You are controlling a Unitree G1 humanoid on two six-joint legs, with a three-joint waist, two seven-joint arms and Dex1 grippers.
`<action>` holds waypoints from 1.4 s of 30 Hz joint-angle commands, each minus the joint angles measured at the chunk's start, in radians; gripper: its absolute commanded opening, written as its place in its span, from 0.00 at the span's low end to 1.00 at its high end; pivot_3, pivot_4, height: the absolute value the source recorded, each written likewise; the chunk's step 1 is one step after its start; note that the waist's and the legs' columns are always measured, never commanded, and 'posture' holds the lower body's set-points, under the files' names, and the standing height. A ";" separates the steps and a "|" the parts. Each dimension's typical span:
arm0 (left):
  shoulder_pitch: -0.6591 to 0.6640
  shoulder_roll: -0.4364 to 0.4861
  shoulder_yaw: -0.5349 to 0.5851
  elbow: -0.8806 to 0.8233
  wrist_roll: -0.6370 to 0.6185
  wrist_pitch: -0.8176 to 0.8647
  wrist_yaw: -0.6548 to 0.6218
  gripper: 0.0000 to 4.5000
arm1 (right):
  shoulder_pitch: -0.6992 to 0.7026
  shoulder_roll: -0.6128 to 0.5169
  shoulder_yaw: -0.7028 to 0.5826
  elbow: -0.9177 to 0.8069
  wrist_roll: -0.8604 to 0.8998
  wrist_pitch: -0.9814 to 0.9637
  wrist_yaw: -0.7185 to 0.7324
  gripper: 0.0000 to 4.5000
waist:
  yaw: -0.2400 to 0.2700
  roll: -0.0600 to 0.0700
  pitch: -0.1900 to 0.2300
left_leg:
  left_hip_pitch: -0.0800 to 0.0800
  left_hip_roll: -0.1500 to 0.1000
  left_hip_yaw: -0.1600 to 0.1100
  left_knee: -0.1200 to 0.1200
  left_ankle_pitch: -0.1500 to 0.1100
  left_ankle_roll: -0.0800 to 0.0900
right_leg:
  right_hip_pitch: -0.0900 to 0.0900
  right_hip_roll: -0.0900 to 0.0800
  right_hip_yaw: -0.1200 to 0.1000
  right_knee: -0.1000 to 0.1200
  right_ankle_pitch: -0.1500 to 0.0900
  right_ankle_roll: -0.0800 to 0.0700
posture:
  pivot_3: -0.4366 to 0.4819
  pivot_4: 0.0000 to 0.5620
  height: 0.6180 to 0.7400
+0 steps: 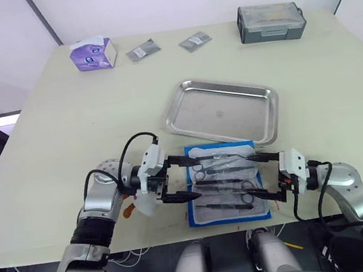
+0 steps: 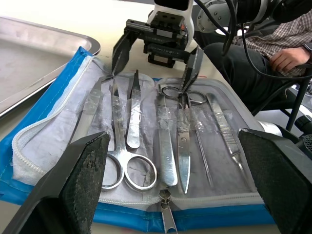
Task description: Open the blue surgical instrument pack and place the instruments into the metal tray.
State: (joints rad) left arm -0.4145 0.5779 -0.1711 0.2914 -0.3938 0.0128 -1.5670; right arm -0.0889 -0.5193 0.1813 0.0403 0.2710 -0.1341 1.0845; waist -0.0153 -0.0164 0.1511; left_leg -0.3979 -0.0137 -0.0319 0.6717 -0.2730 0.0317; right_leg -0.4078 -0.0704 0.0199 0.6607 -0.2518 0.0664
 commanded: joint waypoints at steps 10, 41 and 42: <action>-0.019 0.002 -0.014 0.016 -0.005 -0.025 -0.047 1.00 | -0.065 0.013 0.033 0.089 0.006 -0.013 0.109 0.98 | 0.000 0.000 0.000 | 0.000 0.000 0.000 0.000 0.000 0.000 | 0.000 0.000 0.000 0.000 0.000 0.000 | 0.48 0.27 0.95; -0.210 0.087 -0.078 0.194 -0.027 -0.088 -0.047 1.00 | -0.035 0.011 0.085 0.096 -0.088 0.104 0.033 0.98 | -0.002 -0.003 -0.003 | 0.001 0.000 0.000 0.000 0.000 0.000 | 0.000 0.000 0.000 0.000 0.000 0.000 | 0.48 0.27 0.95; -0.219 0.078 -0.080 0.207 -0.021 -0.094 -0.047 1.00 | -0.033 0.013 0.085 0.098 -0.089 0.101 0.030 0.98 | -0.002 -0.004 -0.003 | 0.001 0.000 0.000 0.000 0.000 0.000 | 0.000 0.000 -0.001 0.000 0.000 0.000 | 0.48 0.27 0.95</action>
State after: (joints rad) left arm -0.6149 0.6613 -0.2469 0.4921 -0.4054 -0.0547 -1.5676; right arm -0.1542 -0.5127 0.2192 0.0848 0.2403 -0.0774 1.1442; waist -0.0172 -0.0200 0.1484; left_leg -0.3972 -0.0137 -0.0323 0.6716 -0.2730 0.0316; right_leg -0.4077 -0.0699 0.0192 0.6611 -0.2519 0.0663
